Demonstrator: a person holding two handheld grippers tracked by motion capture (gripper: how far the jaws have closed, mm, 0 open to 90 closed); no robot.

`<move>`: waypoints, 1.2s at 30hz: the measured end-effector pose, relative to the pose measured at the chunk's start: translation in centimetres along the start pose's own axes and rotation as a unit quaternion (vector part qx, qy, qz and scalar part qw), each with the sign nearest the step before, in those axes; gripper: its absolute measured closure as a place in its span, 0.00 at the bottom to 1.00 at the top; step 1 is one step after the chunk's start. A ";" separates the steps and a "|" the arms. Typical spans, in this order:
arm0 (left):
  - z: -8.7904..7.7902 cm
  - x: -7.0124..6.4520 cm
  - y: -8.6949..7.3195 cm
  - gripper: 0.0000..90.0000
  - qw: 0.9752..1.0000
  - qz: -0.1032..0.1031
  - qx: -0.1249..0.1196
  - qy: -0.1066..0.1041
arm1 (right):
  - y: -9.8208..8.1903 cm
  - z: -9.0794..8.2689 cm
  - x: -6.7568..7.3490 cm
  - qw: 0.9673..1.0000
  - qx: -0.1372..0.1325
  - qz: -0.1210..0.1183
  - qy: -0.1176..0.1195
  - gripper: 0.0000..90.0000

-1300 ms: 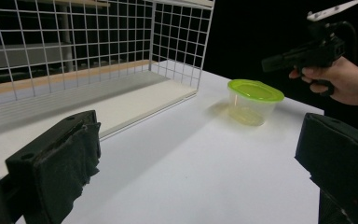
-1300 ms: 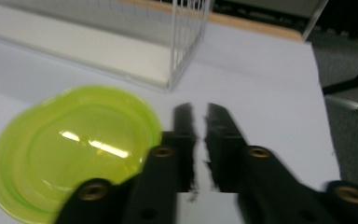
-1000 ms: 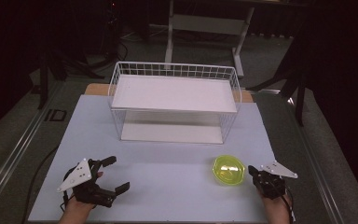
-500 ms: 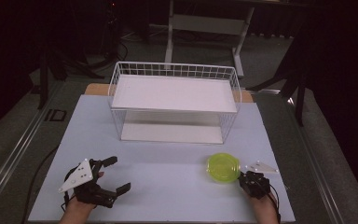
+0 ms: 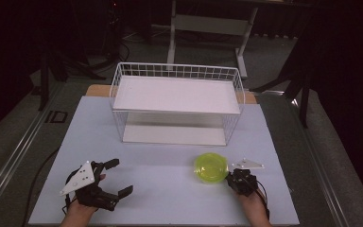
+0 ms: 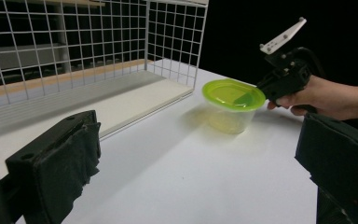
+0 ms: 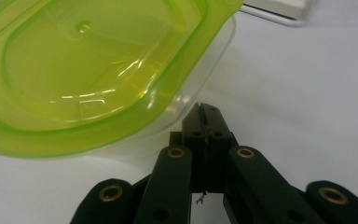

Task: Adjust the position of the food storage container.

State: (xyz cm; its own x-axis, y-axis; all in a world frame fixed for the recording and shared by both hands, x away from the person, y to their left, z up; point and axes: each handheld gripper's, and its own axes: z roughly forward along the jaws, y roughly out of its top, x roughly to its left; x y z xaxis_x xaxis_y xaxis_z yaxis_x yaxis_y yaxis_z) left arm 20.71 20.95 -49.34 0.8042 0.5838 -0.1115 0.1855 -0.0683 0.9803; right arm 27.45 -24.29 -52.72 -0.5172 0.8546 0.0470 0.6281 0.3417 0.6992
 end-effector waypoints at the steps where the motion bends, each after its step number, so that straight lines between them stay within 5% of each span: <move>1: 0.0 0.0 0.0 0.01 1.000 0.000 0.000 0.000 | 0.2 0.3 0.3 1.000 -0.001 -0.001 0.002 1.00; 8: 0.0 0.0 -0.1 0.01 1.000 0.000 0.002 0.000 | 1.5 1.8 2.1 0.999 -0.007 -0.020 0.028 1.00; 21: 0.1 0.0 -0.2 0.01 1.000 -0.003 0.004 -0.002 | 1.1 1.7 2.4 0.999 0.004 -0.006 0.035 1.00; 36: 0.1 0.0 -0.2 0.01 1.000 -0.005 0.004 -0.003 | 2.5 3.5 5.4 0.997 0.005 -0.024 0.075 1.00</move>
State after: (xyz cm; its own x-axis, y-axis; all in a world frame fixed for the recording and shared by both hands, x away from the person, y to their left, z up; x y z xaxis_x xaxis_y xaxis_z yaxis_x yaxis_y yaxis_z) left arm 20.73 20.88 -49.56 0.8055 0.5797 -0.1229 0.1991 -0.0694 0.9775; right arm 28.26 -17.45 -53.26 -0.6269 0.7699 0.1198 0.6057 0.3849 0.6964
